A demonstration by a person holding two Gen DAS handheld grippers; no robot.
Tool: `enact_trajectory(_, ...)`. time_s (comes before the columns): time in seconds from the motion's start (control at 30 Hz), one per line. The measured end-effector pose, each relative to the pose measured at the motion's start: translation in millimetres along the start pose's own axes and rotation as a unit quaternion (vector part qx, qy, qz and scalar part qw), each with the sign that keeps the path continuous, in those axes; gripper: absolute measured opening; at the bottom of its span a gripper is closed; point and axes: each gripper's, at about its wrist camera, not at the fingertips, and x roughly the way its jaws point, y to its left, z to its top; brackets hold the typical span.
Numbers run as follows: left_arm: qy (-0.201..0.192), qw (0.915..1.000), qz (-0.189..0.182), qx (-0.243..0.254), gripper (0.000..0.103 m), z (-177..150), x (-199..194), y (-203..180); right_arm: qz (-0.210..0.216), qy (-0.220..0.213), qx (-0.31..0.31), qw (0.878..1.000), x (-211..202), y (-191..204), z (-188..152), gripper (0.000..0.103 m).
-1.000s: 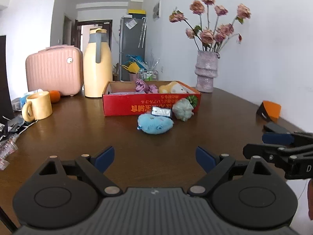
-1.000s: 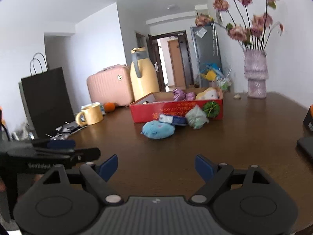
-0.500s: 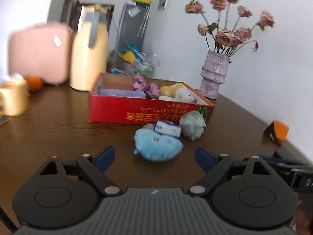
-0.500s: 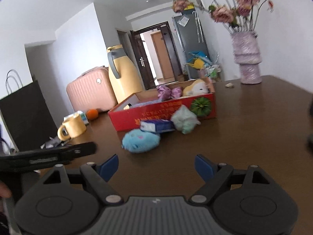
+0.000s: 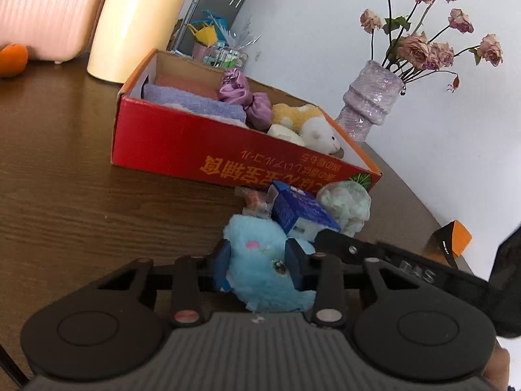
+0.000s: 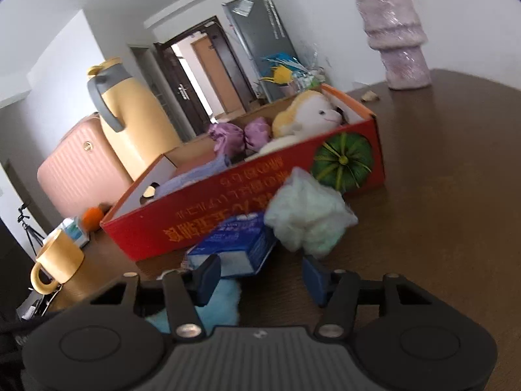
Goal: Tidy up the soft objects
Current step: 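Close both grippers on the blue plush toy and lift it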
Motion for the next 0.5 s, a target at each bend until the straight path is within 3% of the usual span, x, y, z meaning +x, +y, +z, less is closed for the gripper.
enact_trajectory(0.13,0.004,1.0,-0.003,0.007,0.034,-3.3,-2.5,-5.5,0.042,0.015,-0.01,0.999,-15.7,0.7,-14.7,0.054)
enact_trajectory(0.2,0.009,0.9999,-0.004,-0.004,0.033,-5.4,-5.1,-5.8,0.056,0.014,-0.006,0.998,-17.4,0.8,-21.8,0.045)
enact_trajectory(0.27,0.03,0.9984,-0.021,-0.044,0.031,-11.0,-14.5,-4.8,0.075,0.02,0.004,0.997,-20.0,0.7,-21.4,0.025)
enact_trajectory(0.3,0.031,0.9977,-0.024,-0.055,0.029,-18.1,-22.3,-7.4,0.083,0.023,0.003,0.996,-24.7,1.7,-20.8,0.023)
enact_trajectory(0.5,0.024,0.996,-0.027,-0.081,0.029,-73.7,-75.9,-24.4,0.093,0.049,-0.051,0.993,-72.4,9.8,-46.0,0.022)
